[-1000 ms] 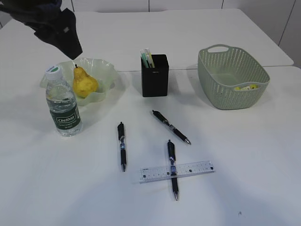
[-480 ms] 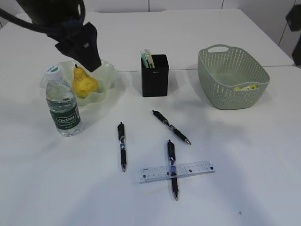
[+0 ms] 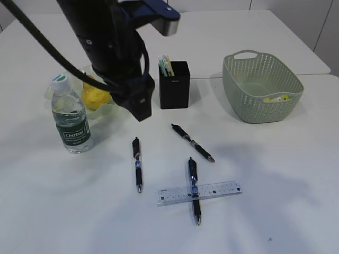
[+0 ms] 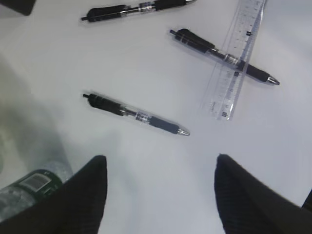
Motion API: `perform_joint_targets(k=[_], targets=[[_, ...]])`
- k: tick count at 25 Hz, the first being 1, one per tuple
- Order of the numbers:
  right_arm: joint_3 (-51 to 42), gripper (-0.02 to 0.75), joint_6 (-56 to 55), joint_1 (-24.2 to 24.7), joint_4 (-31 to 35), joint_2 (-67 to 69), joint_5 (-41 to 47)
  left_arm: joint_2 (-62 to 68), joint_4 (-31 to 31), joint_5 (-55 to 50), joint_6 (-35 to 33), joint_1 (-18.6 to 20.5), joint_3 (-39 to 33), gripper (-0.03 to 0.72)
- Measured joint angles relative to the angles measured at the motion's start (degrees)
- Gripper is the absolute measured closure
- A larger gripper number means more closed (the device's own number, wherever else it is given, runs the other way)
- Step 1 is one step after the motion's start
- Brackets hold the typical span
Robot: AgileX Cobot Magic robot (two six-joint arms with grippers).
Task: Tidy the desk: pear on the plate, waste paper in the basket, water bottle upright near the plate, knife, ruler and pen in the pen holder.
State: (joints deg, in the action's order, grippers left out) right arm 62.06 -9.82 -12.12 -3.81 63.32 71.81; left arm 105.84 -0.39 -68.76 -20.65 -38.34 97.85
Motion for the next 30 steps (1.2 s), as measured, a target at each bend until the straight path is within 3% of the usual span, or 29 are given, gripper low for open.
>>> perform_joint_targets(k=[6,10,18,30], targets=[[-2.76,0.457,0.00,0.00,1.39,-3.62,-0.10,5.47,0.00,2.60,-2.52,-4.50,0.23,0.196],[-4.17,0.457,0.00,0.00,1.52,-4.46,-0.10,8.27,0.00,5.74,-4.33,-7.09,0.45,0.151],[-4.70,0.458,-0.04,0.00,1.79,-4.49,-0.10,13.40,0.00,10.71,-6.10,-10.35,0.45,0.124],[-4.70,0.458,-0.13,0.00,1.79,-4.49,-0.10,14.30,-2.74,14.82,-6.21,-11.46,0.45,0.143]])
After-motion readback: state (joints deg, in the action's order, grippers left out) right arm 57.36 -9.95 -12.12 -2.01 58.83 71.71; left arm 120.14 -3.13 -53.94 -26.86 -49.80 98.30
